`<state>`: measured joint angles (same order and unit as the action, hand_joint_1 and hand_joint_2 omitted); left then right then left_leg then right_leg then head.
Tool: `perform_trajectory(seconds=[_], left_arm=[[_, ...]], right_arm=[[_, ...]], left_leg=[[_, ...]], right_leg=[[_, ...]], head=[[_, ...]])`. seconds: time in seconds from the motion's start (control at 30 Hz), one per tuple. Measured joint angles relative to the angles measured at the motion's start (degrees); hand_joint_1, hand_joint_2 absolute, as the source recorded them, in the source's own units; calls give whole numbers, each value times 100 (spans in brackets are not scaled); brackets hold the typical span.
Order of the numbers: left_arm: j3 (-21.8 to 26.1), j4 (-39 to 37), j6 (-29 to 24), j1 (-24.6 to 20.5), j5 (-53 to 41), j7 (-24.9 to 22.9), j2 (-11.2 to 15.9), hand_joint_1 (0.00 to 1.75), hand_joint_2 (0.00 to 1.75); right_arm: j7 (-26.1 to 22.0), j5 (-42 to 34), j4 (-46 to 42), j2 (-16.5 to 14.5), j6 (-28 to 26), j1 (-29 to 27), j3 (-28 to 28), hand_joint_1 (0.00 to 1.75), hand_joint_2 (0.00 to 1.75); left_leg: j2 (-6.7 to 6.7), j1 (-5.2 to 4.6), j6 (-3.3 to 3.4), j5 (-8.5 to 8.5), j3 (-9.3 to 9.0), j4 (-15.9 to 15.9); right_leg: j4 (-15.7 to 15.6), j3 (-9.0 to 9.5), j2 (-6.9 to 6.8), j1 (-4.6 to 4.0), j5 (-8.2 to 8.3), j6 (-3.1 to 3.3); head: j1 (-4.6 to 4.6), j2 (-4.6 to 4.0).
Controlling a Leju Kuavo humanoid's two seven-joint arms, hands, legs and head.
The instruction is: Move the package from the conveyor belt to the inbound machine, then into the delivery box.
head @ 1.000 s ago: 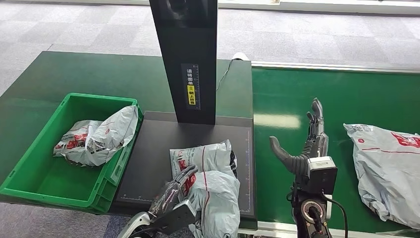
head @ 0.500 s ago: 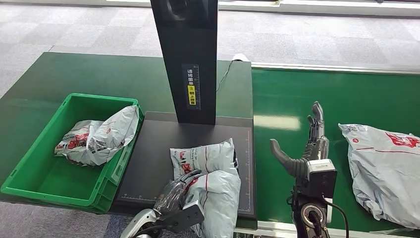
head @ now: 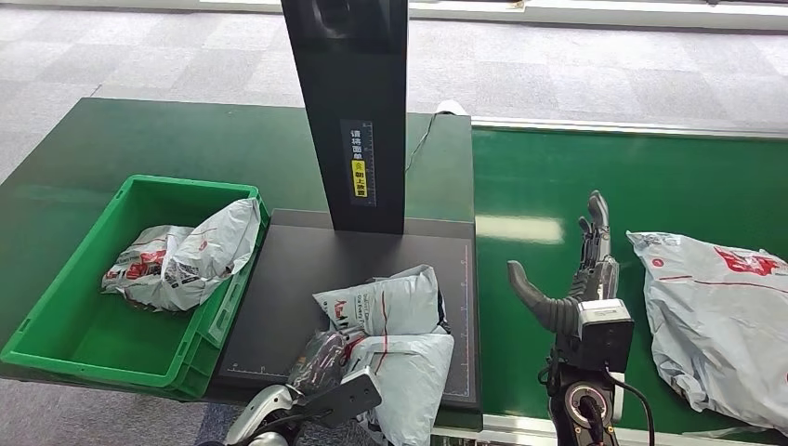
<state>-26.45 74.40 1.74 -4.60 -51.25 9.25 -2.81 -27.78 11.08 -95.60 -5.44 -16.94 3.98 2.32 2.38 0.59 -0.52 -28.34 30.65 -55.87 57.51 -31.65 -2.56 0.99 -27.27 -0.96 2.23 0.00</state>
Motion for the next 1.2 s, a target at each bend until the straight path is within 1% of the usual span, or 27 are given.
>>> perform_trajectory(seconds=[0.17,0.2,0.27,0.33,0.43,0.5,0.7,0.73,0.77,0.8,0.87,0.9,0.93,0.97,1.0,1.2], left_arm=[[0,-2,1,-3,0,0,-3,99,175],[0,-2,1,-4,0,0,-3,102,175],[0,-2,0,-4,0,0,-3,120,175],[0,-2,-2,-6,1,1,-5,145,175],[1,0,-39,-5,14,18,-10,171,175],[17,7,-94,13,81,50,-18,175,175],[245,151,-395,186,659,260,-71,175,175],[297,204,-540,234,755,367,-79,175,175],[359,299,-803,302,844,583,-85,175,175],[423,473,-1263,389,910,954,-89,175,175],[532,1006,-2608,552,944,1866,-86,175,175],[567,1309,-3252,604,922,2203,-78,175,175],[596,1576,-3667,634,896,2363,-69,175,175],[619,1796,-3877,660,879,2410,-60,175,175],[640,1960,-3906,689,869,2393,-52,175,175],[700,2392,-3863,805,849,2376,-29,175,175]], right_arm=[[0,0,0,0,0,0,-1,0,175],[0,0,0,0,0,0,-1,0,175],[0,0,0,0,0,0,-1,0,175],[0,1,0,0,0,-1,-1,0,175],[0,7,0,0,3,-1,-1,0,175],[0,10,0,0,7,-1,-1,0,175],[-2,7,0,0,9,-6,2,0,175],[-13,-5,0,0,15,-12,2,0,175],[-32,-29,0,1,26,-18,2,0,175],[-61,-68,2,3,41,-20,3,0,175],[-114,-154,14,17,70,-1,3,0,175],[-130,-185,26,27,79,17,3,0,175],[-138,-203,40,37,84,39,3,0,175],[-142,-213,52,45,87,60,4,0,175],[-144,-217,61,50,88,77,5,0,175],[-144,-227,84,60,89,109,8,0,175]], left_leg=[[0,0,0,0,1,0],[0,0,0,0,1,0],[0,0,0,0,1,0],[0,0,0,0,1,0],[0,0,0,0,1,0],[1,0,0,0,2,0],[3,0,0,0,9,0],[4,0,0,0,11,0],[5,1,0,0,15,0],[7,1,0,0,21,0],[7,2,-1,1,30,0],[3,2,-1,1,33,0],[-2,2,-1,1,34,0],[-7,2,-1,1,35,0],[-8,1,-1,1,36,0],[-6,0,0,0,39,-1]], right_leg=[[0,-1,0,0,0,0],[0,-1,0,0,0,0],[0,-1,0,0,0,0],[0,-1,0,0,0,0],[0,-1,0,0,0,0],[0,-2,0,0,0,0],[0,-12,3,-1,0,0],[0,-14,4,-1,0,0],[0,-18,4,-2,1,0],[1,-23,4,-3,1,1],[1,-34,4,-5,1,1],[1,-35,1,-5,1,1],[1,-34,-4,-5,0,1],[1,-33,-9,-4,-1,0],[1,-32,-12,-4,-2,0],[1,-35,-10,-2,-1,-1]], head=[[0,0],[0,0],[0,0],[0,0],[0,0],[-1,0],[-1,0],[-1,0],[-1,0],[-1,0],[0,0],[1,0],[1,0],[1,0],[0,0],[-1,0]])
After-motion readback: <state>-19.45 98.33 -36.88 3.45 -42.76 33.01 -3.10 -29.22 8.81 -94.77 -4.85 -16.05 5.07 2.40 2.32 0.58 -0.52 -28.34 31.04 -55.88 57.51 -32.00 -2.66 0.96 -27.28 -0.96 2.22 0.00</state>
